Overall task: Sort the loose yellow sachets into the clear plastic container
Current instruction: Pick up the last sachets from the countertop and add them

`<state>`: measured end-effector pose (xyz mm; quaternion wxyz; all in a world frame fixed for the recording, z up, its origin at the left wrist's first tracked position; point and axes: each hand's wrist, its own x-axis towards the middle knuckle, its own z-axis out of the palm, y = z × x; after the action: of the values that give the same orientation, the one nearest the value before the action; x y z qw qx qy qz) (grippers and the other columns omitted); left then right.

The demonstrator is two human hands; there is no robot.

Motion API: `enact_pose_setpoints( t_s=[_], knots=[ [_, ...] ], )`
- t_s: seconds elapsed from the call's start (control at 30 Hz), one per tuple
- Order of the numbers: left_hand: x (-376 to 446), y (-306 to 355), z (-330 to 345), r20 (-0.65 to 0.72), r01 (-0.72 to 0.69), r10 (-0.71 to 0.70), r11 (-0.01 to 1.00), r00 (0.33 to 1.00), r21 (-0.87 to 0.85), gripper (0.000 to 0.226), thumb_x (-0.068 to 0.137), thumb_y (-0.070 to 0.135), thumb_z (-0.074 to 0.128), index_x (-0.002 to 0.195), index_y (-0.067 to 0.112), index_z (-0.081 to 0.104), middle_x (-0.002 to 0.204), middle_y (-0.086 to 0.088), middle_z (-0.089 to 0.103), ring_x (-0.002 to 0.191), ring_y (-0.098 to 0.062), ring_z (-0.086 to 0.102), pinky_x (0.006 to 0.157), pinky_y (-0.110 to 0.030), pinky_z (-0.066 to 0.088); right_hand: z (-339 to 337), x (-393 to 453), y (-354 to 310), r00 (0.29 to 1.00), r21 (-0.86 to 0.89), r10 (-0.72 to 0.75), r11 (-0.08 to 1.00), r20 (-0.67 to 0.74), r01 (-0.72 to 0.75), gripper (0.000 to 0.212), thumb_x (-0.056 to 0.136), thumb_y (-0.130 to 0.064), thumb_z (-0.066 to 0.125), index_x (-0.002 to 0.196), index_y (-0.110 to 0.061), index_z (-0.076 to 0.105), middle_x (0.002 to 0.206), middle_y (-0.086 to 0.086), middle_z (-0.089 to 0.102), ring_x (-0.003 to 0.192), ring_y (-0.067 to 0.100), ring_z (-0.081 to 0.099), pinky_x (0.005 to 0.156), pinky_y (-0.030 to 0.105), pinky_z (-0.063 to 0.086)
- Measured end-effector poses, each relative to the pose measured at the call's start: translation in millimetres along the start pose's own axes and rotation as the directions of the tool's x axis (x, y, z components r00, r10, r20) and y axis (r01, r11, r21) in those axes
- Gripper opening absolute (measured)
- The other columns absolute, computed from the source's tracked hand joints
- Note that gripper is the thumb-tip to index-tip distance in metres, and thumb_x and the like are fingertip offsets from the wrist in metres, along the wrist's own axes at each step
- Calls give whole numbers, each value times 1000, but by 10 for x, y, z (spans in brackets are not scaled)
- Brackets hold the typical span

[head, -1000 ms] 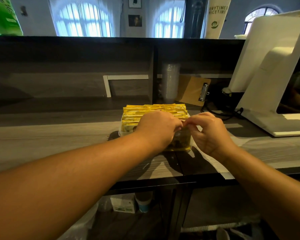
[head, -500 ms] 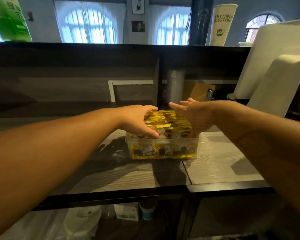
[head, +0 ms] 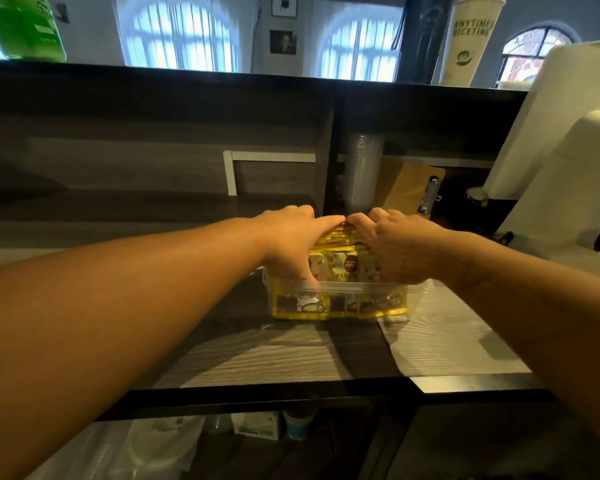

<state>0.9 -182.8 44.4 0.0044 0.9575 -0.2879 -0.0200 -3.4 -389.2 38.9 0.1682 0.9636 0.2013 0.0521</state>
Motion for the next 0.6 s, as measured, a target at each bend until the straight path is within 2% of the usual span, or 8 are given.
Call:
enact_pose_setpoints(
  t_s=[0.07, 0.13, 0.3, 0.37, 0.43, 0.5, 0.53, 0.6],
  knots=[
    [-23, -13, 34, -65, 0, -1, 1000, 998, -20, 121, 64, 62, 84, 155, 44, 4, 135, 0, 41, 121, -19, 40, 96, -41, 50, 16, -22, -7, 997, -24, 15, 1000, -75, -17, 102, 75, -52, 76, 149, -29, 10, 135, 9, 43, 119, 28, 49, 91, 40, 51],
    [-34, -22, 43, -97, 11, -14, 999, 995, -40, 119, 64, 60, 84, 154, 46, 7, 135, 1, 42, 122, -20, 41, 96, -42, 50, 23, -16, -11, 996, 6, 42, 999, -82, -41, 102, 75, -51, 77, 149, -32, 9, 135, 9, 42, 121, 29, 47, 93, 42, 49],
    [-67, -28, -24, 37, 38, -33, 990, 999, -136, 116, 68, 47, 87, 156, 41, 12, 143, -3, 40, 130, -26, 41, 104, -42, 44, 8, 81, 12, 991, 277, 62, 956, 118, -92, 103, 73, -43, 82, 150, -37, 14, 139, 8, 39, 125, 30, 43, 102, 43, 44],
    [-104, -31, -47, 56, 48, -41, 990, 998, -130, 118, 67, 45, 88, 156, 42, 10, 145, -3, 39, 132, -27, 39, 106, -43, 43, -25, 33, 76, 987, 492, 41, 863, 156, -114, 106, 67, -40, 86, 150, -39, 20, 140, 2, 39, 126, 27, 44, 103, 44, 45],
    [-156, -66, -59, 82, 67, -58, 991, 995, -115, 121, 67, 46, 88, 156, 43, 7, 148, -4, 37, 135, -28, 37, 108, -46, 41, -95, -96, 139, 988, 767, 25, 628, 151, -133, 105, 62, -37, 87, 149, -37, 28, 147, -1, 37, 135, 27, 39, 108, 48, 40],
    [-227, -122, -54, 98, 89, -78, 990, 992, -113, 121, 68, 45, 87, 156, 43, 4, 151, -4, 34, 137, -29, 36, 109, -47, 40, -90, -224, 155, 986, 878, 61, 450, 153, -165, 103, 61, -39, 81, 150, -36, 28, 155, 0, 30, 140, 31, 33, 111, 51, 34],
    [-259, -149, -48, 102, 97, -84, 987, 991, -129, 118, 71, 45, 85, 156, 43, 3, 152, -3, 32, 138, -29, 35, 109, -45, 40, -55, -256, 125, 982, 888, 75, 419, 176, -191, 105, 61, -42, 79, 151, -38, 25, 158, 0, 26, 141, 32, 31, 111, 52, 33],
    [-328, -176, -40, 115, 111, -89, 973, 989, -204, 106, 80, 51, 76, 156, 42, 4, 155, -3, 29, 139, -29, 34, 107, -42, 41, 43, -267, -7, 974, 871, 83, 436, 211, -226, 117, 53, -63, 80, 150, -47, 17, 162, 1, 16, 143, 33, 27, 112, 57, 31]
  ],
)
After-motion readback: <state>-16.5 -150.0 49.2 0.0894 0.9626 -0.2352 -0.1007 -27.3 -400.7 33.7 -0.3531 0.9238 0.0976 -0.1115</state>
